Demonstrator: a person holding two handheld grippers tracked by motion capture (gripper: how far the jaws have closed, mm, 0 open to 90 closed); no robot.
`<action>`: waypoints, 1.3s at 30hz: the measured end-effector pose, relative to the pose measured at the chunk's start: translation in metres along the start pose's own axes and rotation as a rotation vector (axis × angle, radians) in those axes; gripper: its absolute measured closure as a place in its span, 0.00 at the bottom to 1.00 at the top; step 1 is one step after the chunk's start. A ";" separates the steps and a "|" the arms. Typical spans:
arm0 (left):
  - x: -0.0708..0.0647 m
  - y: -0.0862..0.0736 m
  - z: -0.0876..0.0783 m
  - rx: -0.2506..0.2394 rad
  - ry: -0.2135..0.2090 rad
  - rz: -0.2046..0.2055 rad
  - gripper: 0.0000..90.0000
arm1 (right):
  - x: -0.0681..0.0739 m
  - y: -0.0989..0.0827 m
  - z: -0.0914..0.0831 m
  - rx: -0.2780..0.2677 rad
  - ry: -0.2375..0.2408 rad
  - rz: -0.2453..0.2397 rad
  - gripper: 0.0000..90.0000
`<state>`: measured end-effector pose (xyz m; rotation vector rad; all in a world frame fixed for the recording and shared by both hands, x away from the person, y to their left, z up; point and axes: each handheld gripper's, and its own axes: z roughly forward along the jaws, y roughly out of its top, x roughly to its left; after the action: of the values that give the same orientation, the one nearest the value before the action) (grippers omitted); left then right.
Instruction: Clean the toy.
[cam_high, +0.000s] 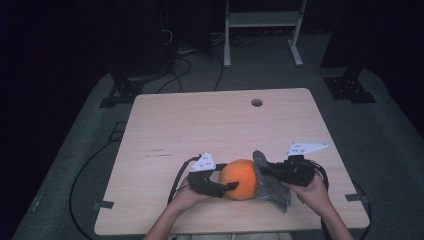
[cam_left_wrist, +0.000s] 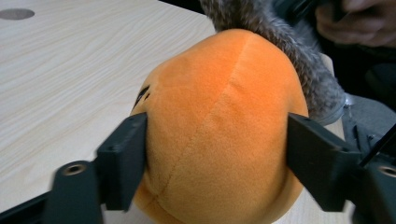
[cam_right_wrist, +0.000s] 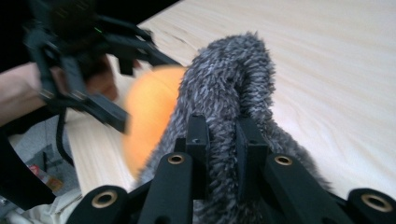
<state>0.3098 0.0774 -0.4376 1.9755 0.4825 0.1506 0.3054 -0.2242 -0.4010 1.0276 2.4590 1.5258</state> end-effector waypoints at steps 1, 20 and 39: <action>-0.005 0.002 0.002 0.004 0.015 0.028 0.32 | 0.007 0.004 0.001 -0.004 -0.003 -0.030 0.86; -0.013 0.006 0.006 0.000 0.067 0.071 0.36 | 0.010 0.004 -0.003 -0.008 -0.003 -0.049 0.87; 0.005 -0.002 0.015 0.011 -0.090 -0.058 0.10 | -0.002 -0.005 -0.006 0.022 0.048 -0.036 0.86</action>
<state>0.3188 0.0673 -0.4470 1.9679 0.4824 0.0229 0.3023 -0.2315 -0.4024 0.9554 2.5171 1.5344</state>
